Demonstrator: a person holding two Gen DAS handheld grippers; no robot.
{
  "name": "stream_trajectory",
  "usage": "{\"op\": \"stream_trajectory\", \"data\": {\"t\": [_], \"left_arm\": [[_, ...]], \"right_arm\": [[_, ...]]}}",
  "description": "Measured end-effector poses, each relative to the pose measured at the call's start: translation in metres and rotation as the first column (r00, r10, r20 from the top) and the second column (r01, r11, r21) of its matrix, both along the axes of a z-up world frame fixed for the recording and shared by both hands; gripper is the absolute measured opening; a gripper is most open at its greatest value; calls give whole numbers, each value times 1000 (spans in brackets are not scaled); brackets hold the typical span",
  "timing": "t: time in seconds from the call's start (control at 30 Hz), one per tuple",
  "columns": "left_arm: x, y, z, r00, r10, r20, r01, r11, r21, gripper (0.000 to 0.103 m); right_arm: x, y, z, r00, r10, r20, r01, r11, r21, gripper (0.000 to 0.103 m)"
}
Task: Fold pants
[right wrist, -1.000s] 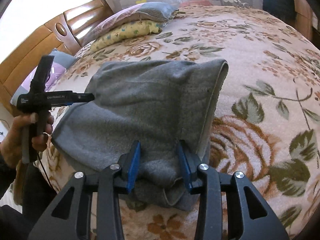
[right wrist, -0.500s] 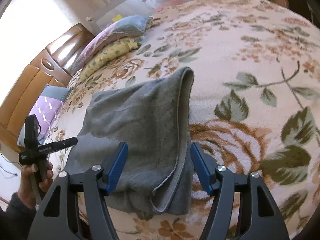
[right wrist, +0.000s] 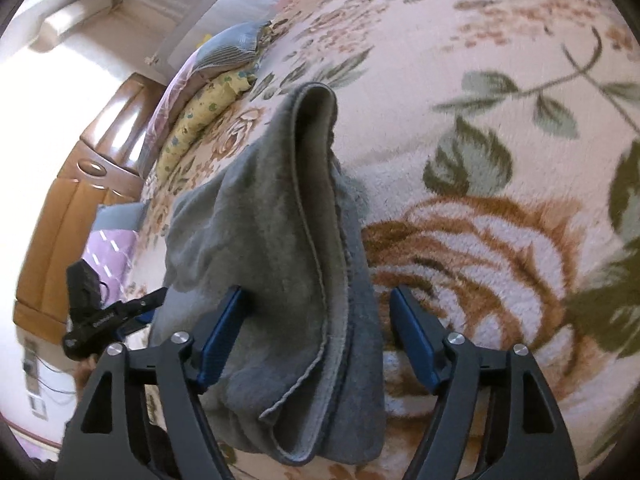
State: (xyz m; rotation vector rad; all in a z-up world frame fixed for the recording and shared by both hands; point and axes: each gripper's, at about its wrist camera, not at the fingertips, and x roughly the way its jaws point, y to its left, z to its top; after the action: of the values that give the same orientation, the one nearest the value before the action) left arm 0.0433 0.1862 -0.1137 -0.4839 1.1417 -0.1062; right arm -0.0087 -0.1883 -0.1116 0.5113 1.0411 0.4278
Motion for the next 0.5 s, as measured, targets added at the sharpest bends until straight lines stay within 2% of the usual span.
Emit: {"op": "stream_trajectory", "data": {"t": [0.13, 0.27, 0.3, 0.43, 0.5], "left_arm": [[9, -6, -7, 1000, -11, -10, 11, 1000, -5, 92], [5, -11, -5, 1000, -13, 3, 12, 1000, 28, 93], [5, -11, -5, 1000, -16, 7, 16, 999, 33, 92], [1, -14, -1, 999, -31, 30, 30, 1000, 5, 71], [0, -18, 2, 998, -39, 41, 39, 999, 13, 62]], "right_arm": [[3, 7, -3, 1000, 19, -6, -19, 1000, 2, 76], [5, 14, -4, 1000, 29, -1, -29, 999, -19, 77], [5, 14, -4, 1000, 31, 1, -31, 999, -24, 77], [4, 14, -4, 999, 36, 5, -36, 999, -35, 75], [4, 18, -3, 999, 50, 5, -49, 998, -49, 66]]}}
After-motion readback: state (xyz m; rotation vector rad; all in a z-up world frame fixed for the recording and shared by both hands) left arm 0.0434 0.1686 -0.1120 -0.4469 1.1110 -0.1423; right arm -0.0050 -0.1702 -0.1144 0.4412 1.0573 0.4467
